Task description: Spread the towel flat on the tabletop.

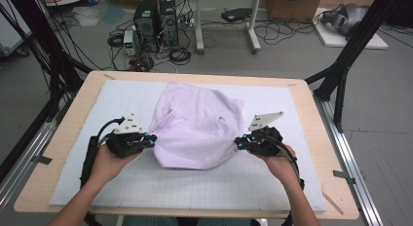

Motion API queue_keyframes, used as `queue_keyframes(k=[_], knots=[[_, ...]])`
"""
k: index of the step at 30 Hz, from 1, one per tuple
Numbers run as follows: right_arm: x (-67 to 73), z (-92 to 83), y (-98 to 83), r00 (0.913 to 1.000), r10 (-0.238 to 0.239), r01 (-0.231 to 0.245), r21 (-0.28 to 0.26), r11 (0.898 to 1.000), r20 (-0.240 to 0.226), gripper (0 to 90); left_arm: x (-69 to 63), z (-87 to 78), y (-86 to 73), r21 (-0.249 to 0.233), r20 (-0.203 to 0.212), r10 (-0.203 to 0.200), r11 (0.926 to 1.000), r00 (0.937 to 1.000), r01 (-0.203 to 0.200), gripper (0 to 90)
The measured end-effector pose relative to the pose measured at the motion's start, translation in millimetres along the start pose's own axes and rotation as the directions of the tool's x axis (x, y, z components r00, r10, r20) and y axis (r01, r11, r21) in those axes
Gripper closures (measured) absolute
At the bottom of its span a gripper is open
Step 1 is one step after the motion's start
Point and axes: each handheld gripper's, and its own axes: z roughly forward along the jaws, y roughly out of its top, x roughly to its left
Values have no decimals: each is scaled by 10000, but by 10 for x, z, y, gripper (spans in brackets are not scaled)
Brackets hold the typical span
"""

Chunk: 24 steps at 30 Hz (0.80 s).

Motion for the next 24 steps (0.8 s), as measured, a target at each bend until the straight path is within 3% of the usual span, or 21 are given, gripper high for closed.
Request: queue_keyframes(k=[2,6,10,13,17,22,24], knots=[[-71,149,-31,9995,268,-265,205,9994,-157,851,60,161,-25,413,-18,-47,9991,10000,48,872],[-216,386,-81,9976,675,-661,691,9954,-178,849,183,414,-56,728,-52,-312,9968,9995,315,869],[-361,483,-144,9925,1218,-1208,610,9908,-130,843,286,569,-110,1146,-65,-640,9913,9979,643,806],[-379,437,-155,9913,1319,-1317,372,9906,-34,799,305,506,-114,953,32,-813,9922,9967,806,722],[-310,258,-150,9940,1092,-1090,-228,9938,85,740,264,269,-87,274,56,-711,9971,9975,709,667],[-100,20,-141,9989,444,-433,-639,9970,149,745,225,58,-140,299,-57,-389,9988,9992,390,674],[-7,-31,-145,9997,146,-129,-846,9963,198,755,206,20,-211,151,84,-447,9989,9990,446,730]])
